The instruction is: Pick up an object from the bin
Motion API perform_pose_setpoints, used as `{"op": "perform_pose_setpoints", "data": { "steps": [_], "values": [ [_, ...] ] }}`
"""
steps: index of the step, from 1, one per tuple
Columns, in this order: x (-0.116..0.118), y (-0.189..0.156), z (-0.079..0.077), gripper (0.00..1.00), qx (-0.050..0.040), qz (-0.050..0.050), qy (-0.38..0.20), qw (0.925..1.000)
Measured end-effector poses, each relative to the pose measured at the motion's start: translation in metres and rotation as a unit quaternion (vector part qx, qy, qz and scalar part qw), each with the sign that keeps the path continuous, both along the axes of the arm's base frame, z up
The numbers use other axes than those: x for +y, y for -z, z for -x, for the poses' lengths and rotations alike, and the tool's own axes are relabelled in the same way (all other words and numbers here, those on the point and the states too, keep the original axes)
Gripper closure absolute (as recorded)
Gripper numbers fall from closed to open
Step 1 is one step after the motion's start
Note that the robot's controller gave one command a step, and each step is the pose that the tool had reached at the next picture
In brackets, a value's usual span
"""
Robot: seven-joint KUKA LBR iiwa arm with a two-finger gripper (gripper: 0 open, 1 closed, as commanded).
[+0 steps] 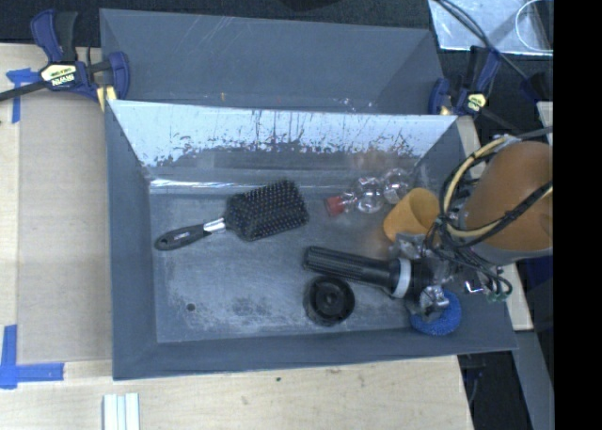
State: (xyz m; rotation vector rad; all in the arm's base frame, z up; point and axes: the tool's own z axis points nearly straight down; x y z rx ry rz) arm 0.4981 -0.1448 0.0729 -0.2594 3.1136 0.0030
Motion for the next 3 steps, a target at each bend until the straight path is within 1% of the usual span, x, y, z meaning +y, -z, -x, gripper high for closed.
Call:
{"op": "perform_pose_setpoints", "data": {
  "steps": [1, 2, 3],
  "values": [
    [0.122, 0.003, -0.004, 0.00, 0.0066, 0.000, -0.004, 1.0000],
    [-0.015, 0.003, -0.003, 0.00, 0.0005, -0.003, 0.037, 0.9993],
    [0.126, 0.002, -0.005, 0.00, 0.0054, -0.001, -0.007, 1.0000]
  ]
}}
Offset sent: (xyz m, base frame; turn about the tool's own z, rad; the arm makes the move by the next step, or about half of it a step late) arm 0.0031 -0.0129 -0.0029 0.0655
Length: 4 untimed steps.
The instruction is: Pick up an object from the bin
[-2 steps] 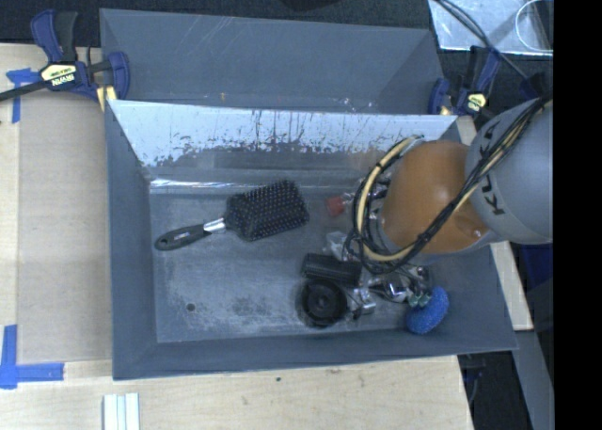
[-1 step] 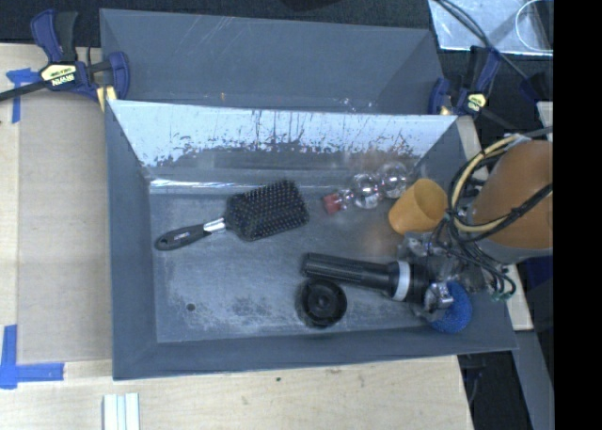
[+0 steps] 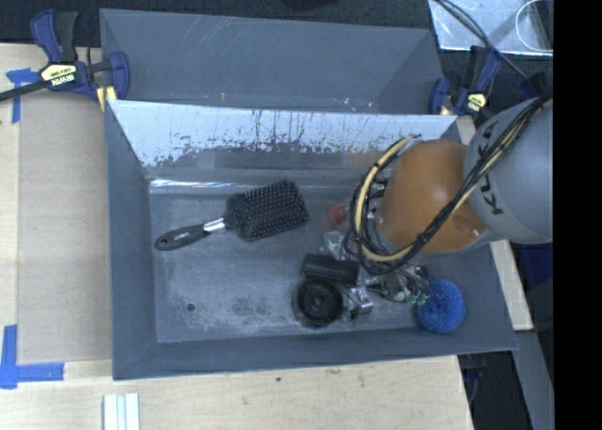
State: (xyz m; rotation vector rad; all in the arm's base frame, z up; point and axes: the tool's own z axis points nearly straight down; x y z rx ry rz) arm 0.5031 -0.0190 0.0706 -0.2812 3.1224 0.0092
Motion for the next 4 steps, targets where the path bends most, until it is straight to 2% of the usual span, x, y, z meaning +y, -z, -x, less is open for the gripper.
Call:
{"op": "perform_pose_setpoints", "data": {
  "steps": [1, 2, 4],
  "values": [
    [-0.1041, -0.0001, -0.0225, 1.00, 0.0028, -0.026, 0.104, 0.9942],
    [-0.1054, 0.0001, -0.0237, 1.00, 0.0042, -0.030, 0.108, 0.9937],
    [-0.0998, -0.0002, -0.0204, 1.00, -0.0010, -0.019, 0.106, 0.9942]
  ]
}}
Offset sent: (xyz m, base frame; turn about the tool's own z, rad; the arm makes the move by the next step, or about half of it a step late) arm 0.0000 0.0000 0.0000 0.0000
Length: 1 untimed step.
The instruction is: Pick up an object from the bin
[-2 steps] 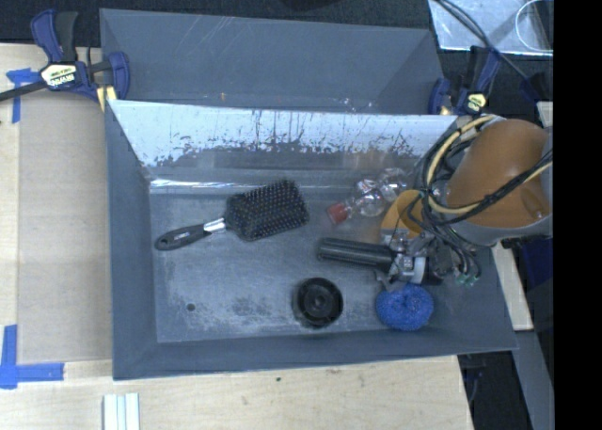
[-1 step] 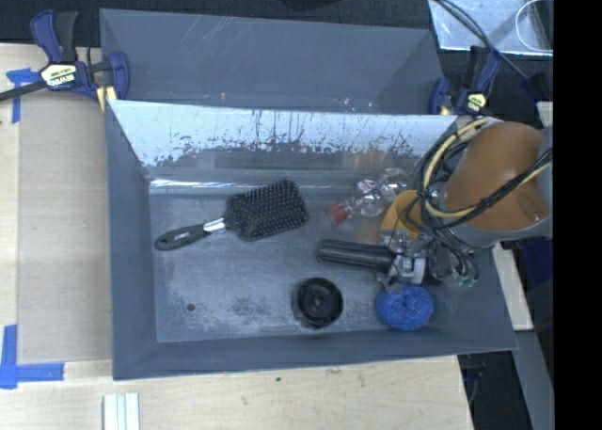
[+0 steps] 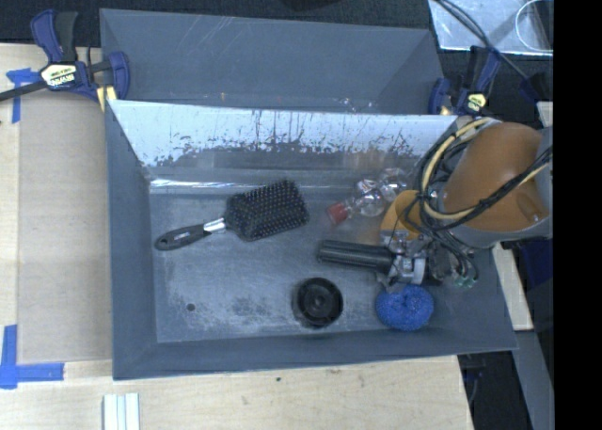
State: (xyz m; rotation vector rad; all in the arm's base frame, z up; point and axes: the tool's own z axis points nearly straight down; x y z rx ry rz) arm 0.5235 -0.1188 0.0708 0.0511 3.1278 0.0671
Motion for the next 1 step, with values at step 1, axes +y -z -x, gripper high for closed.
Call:
{"op": "perform_pose_setpoints", "data": {
  "steps": [1],
  "values": [
    [-0.0039, -0.0001, -0.0016, 1.00, 0.0022, -0.006, 0.000, 1.0000]
  ]
}}
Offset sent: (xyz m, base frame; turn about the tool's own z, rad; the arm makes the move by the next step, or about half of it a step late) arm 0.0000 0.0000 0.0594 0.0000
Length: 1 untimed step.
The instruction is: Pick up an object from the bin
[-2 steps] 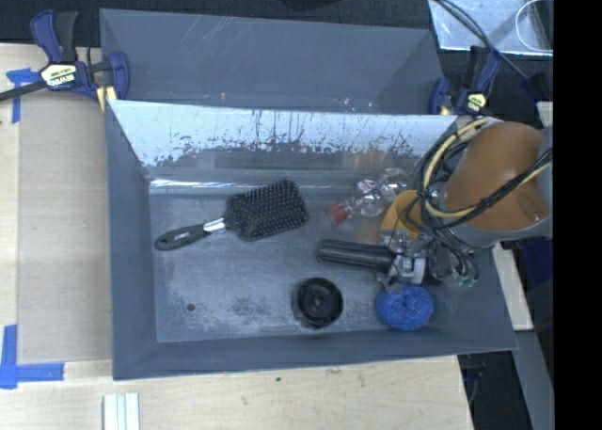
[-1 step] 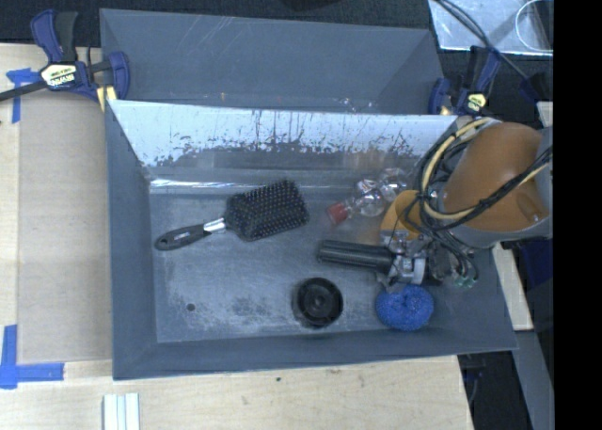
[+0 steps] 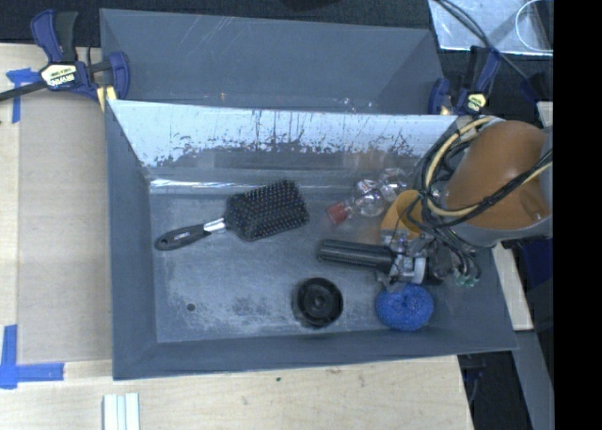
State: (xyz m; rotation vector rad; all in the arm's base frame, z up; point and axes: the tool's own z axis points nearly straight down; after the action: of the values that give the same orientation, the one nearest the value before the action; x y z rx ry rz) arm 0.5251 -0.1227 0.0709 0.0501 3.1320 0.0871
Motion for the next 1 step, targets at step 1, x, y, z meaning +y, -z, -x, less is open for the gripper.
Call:
{"op": "perform_pose_setpoints", "data": {
  "steps": [1],
  "values": [
    [-0.0008, 0.0000, -0.0001, 1.00, 0.0007, -0.003, 0.000, 1.0000]
  ]
}}
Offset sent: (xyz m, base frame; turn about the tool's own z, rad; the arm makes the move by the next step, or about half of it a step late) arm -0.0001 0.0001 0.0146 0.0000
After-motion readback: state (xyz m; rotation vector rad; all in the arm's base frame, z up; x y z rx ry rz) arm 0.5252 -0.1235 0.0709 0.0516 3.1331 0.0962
